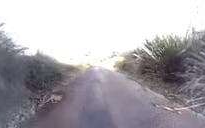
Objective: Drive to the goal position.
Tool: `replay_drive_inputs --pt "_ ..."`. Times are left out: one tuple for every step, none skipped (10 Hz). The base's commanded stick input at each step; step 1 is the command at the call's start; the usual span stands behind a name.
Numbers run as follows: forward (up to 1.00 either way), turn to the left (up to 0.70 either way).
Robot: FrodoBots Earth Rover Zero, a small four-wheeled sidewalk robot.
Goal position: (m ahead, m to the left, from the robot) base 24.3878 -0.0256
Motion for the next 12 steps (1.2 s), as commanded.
replay_drive_inputs --pt "0.85 0.0" --pt "0.85 0.0" --pt "0.85 0.0" --pt "0.85 0.0" --pt "0.85 0.0" --pt "0.85 0.0" --pt "0.85 0.0" --pt "0.85 0.0" --pt "0.85 0.0" --pt "0.85 0.0" --pt "0.85 0.0" --pt "0.85 0.0"
